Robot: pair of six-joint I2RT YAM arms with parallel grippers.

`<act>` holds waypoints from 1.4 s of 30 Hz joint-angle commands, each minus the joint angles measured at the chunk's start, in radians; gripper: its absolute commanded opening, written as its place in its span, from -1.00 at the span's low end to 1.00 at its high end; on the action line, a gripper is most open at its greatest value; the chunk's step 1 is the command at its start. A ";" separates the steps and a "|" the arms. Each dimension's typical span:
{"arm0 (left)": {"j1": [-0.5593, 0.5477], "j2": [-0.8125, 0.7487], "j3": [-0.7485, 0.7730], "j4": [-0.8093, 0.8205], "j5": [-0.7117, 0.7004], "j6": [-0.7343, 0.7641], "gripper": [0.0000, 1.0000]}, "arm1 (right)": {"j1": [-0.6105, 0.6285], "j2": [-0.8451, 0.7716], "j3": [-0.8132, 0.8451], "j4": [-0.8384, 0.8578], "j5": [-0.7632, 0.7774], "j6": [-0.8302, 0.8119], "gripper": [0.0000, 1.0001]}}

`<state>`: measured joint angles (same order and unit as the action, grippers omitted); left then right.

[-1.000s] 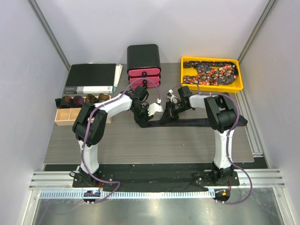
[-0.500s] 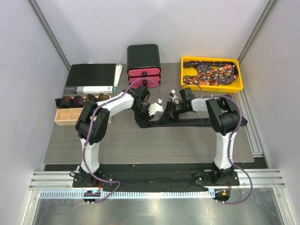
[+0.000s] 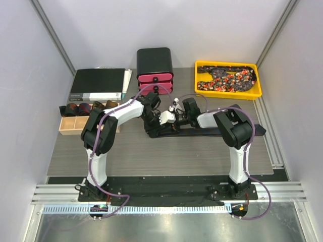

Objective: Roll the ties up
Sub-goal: Roll the tie at the center of the board.

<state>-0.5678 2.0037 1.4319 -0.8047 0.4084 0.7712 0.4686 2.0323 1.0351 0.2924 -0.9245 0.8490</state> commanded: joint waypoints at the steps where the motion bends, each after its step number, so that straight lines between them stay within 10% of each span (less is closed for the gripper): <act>1: 0.005 0.033 -0.054 -0.034 -0.074 0.022 -0.34 | 0.011 0.020 0.013 0.091 0.021 0.035 -0.20; 13: 0.005 0.032 -0.060 -0.028 -0.063 0.022 -0.33 | 0.028 0.057 -0.027 0.241 0.024 0.142 -0.20; 22: 0.008 0.029 -0.062 -0.018 -0.063 0.013 -0.23 | 0.031 0.051 -0.026 0.137 0.044 0.058 -0.86; 31: 0.058 -0.098 -0.097 0.011 0.064 -0.006 0.22 | 0.013 0.077 0.055 -0.139 0.144 -0.166 -0.98; 42: 0.147 -0.615 -0.402 0.309 0.194 -0.168 0.85 | 0.011 0.077 0.100 -0.260 0.213 -0.274 -0.98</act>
<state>-0.4404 1.5494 1.0943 -0.6331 0.5259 0.7013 0.4835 2.0956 1.1240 0.1101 -0.8227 0.6674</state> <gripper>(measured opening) 0.816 0.042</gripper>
